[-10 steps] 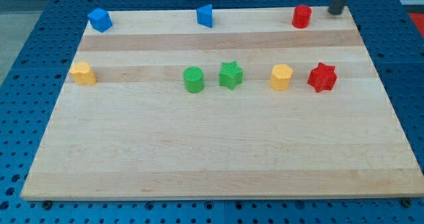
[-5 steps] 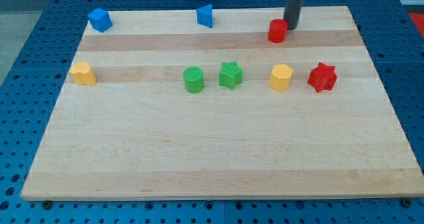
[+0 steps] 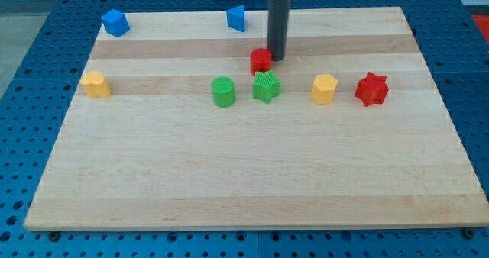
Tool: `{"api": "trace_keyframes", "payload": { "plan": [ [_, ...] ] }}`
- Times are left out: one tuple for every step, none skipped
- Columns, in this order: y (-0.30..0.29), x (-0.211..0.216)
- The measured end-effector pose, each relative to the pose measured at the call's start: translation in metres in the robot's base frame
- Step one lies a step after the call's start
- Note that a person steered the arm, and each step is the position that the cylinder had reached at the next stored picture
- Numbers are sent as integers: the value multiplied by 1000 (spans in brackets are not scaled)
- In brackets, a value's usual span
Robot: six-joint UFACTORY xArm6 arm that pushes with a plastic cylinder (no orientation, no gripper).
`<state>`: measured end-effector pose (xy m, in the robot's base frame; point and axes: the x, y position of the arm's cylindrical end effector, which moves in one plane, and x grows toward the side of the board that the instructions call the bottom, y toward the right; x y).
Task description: Place the red circle diagonal top left to the green circle
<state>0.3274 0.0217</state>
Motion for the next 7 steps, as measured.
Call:
{"api": "trace_keyframes", "payload": {
  "plan": [
    [-25, 11],
    [-17, 29],
    [17, 40],
    [21, 41],
    [7, 40],
    [-28, 39],
    [-56, 39]
  ]
}}
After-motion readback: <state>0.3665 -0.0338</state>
